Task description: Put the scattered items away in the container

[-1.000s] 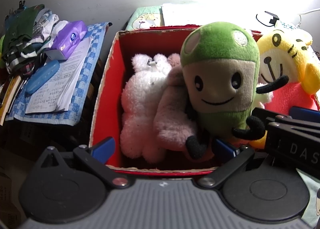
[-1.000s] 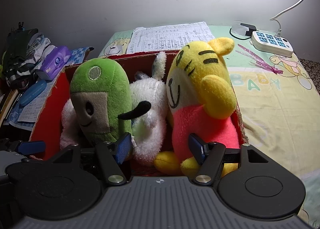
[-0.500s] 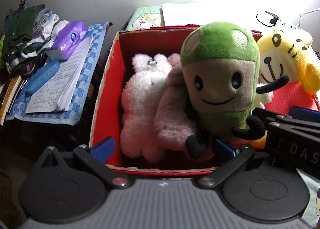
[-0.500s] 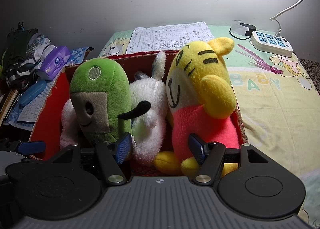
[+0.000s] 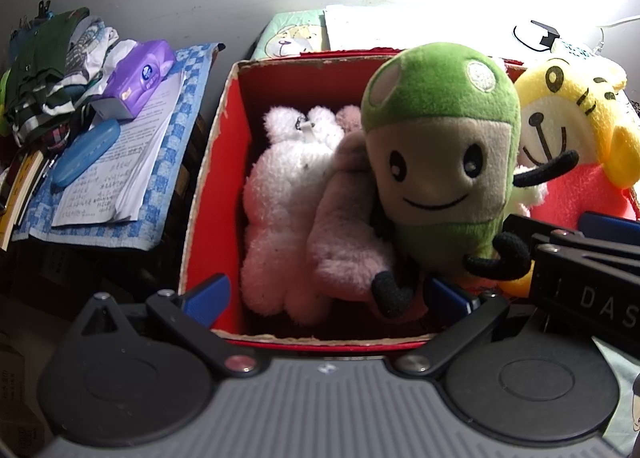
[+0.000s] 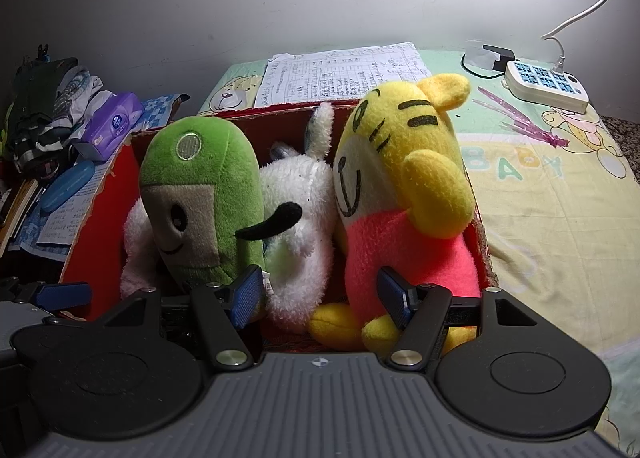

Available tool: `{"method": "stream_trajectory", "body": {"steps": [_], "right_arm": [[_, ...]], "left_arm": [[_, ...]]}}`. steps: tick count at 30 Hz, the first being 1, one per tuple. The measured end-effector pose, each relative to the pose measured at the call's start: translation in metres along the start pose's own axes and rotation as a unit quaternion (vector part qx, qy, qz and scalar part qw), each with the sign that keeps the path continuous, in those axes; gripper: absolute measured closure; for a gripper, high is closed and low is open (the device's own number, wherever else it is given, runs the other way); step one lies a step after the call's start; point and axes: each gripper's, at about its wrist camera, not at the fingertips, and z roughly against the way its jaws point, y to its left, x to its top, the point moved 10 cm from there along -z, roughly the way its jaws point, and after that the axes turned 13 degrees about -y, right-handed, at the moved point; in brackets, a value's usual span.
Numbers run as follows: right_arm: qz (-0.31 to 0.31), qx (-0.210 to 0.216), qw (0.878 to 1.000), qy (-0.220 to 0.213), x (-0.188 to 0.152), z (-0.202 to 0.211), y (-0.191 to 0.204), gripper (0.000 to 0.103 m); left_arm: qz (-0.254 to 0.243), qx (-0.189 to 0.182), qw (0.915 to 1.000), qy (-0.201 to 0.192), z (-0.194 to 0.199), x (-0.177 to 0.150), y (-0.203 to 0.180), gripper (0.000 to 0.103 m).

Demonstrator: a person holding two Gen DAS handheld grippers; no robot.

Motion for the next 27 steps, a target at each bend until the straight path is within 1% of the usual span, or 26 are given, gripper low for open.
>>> {"method": "stream_trajectory", "body": {"steps": [27], "right_arm": [[-0.002,-0.001,1.0,-0.002,0.0005,0.0004,-0.0002,0.036]], "left_arm": [[0.003,-0.005,1.0,-0.001,-0.0008,-0.0006,-0.001,0.0]]}}
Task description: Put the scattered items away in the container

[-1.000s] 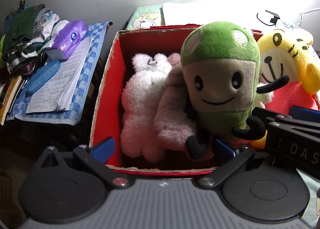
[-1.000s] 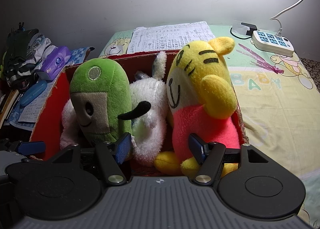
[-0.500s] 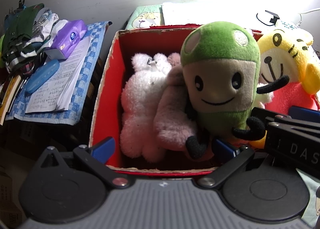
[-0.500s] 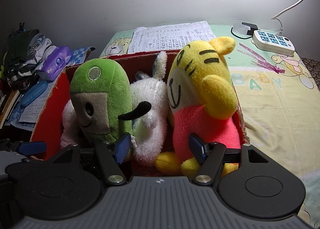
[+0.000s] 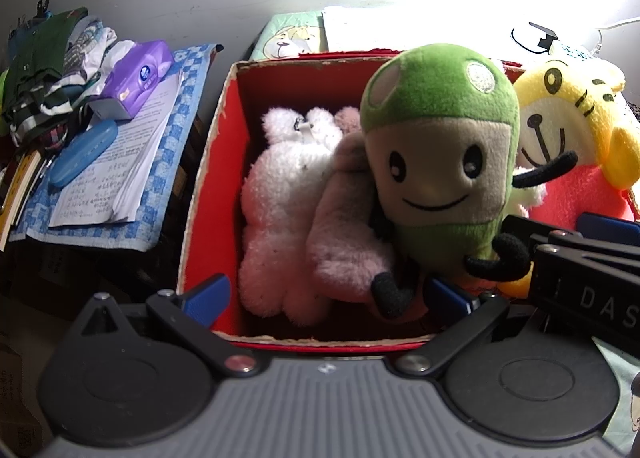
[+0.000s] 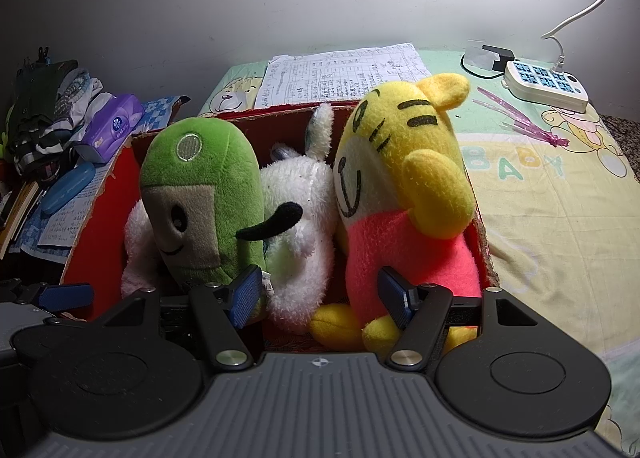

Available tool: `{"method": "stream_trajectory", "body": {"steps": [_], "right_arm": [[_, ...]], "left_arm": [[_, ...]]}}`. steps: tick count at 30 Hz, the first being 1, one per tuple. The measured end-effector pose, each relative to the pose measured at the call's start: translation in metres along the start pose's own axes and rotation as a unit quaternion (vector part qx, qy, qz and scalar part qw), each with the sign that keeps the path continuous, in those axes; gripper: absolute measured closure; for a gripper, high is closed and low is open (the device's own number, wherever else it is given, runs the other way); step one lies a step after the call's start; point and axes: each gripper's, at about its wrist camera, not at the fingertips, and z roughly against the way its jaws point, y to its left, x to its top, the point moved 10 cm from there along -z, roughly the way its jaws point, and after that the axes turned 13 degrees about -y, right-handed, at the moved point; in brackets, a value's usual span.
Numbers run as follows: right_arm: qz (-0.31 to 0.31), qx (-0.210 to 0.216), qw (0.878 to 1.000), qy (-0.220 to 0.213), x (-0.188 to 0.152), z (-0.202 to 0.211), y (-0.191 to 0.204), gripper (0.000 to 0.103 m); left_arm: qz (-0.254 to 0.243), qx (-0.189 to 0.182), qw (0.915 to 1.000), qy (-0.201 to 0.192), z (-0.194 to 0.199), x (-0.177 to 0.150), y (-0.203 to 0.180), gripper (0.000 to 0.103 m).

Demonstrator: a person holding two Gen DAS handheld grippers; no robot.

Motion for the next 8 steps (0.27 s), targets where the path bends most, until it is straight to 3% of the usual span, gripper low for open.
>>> {"method": "stream_trajectory", "body": {"steps": [8], "right_arm": [[-0.001,-0.001,1.0,0.0,0.0005,0.0001,0.0009,0.036]], "left_arm": [[0.003,-0.005,1.0,0.001,-0.0014,0.001,0.0005,0.0]]}}
